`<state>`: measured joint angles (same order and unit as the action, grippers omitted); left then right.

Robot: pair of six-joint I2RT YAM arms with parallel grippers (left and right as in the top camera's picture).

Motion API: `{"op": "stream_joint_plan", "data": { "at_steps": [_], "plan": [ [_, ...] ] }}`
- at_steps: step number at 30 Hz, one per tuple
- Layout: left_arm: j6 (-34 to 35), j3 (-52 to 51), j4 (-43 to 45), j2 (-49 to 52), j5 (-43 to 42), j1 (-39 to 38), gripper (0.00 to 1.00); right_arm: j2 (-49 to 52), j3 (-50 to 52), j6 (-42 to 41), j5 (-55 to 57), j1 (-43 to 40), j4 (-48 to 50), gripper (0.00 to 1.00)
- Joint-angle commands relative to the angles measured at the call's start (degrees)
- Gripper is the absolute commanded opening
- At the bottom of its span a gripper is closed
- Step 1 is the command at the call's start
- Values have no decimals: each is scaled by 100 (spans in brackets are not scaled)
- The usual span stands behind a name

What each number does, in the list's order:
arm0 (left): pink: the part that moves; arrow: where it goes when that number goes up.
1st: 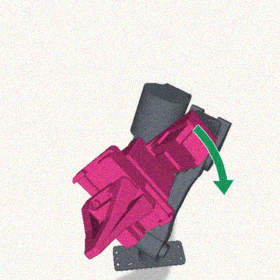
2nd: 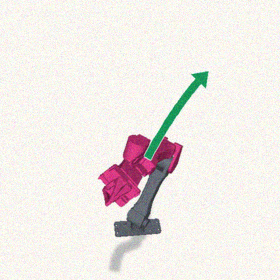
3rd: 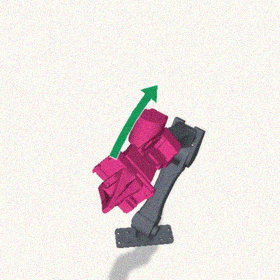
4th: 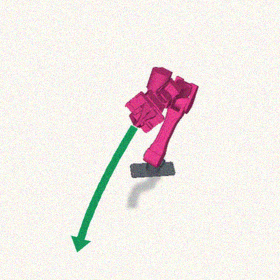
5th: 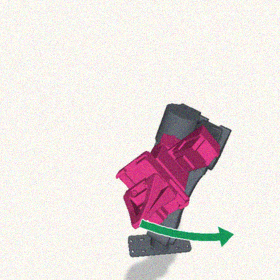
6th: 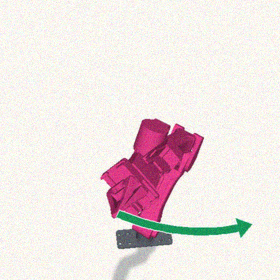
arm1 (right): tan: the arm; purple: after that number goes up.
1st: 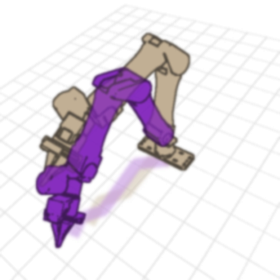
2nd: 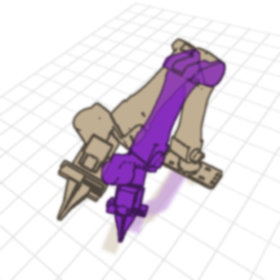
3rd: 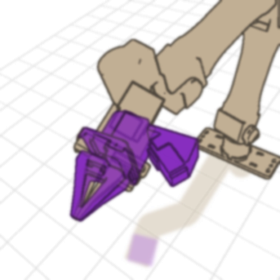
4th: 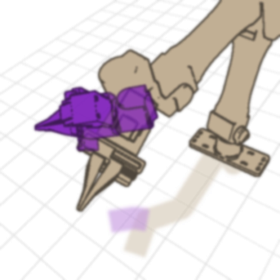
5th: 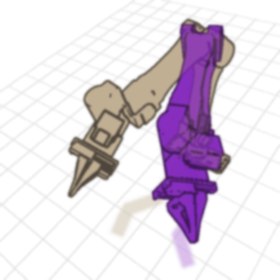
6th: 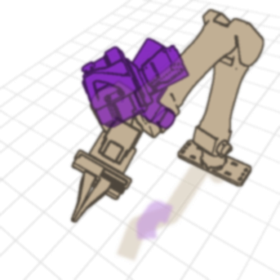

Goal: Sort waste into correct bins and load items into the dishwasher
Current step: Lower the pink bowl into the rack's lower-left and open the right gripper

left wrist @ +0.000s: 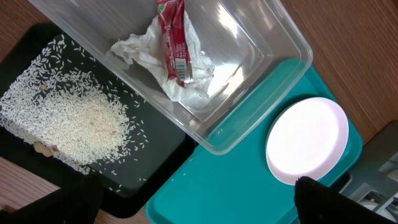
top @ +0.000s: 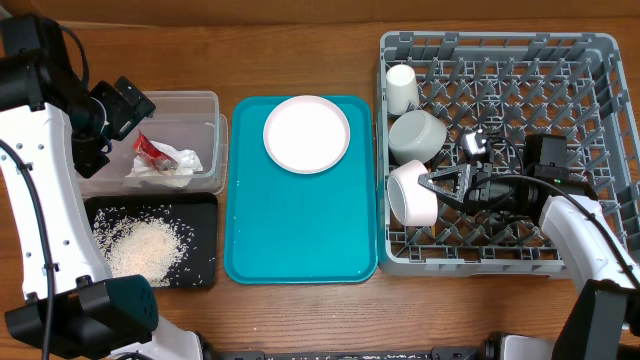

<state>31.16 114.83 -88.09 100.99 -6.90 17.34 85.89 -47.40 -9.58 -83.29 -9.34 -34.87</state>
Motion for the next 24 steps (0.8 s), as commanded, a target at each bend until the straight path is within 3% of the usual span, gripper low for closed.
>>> {"op": "stream_joint_plan", "data": {
  "at_steps": [1,8,15,24],
  "plan": [
    [-74,105,7,-136,-2,-11,100,2,20,-114,79,-4,-35,4],
    [-74,105,7,-136,-4,-11,100,2,20,-251,612,-4,-26,5],
    [-74,105,7,-136,-2,-11,100,2,20,-247,739,-55,229,28],
    [-74,105,7,-136,-2,-11,100,2,17,-249,1115,-55,435,36]
  ]
}}
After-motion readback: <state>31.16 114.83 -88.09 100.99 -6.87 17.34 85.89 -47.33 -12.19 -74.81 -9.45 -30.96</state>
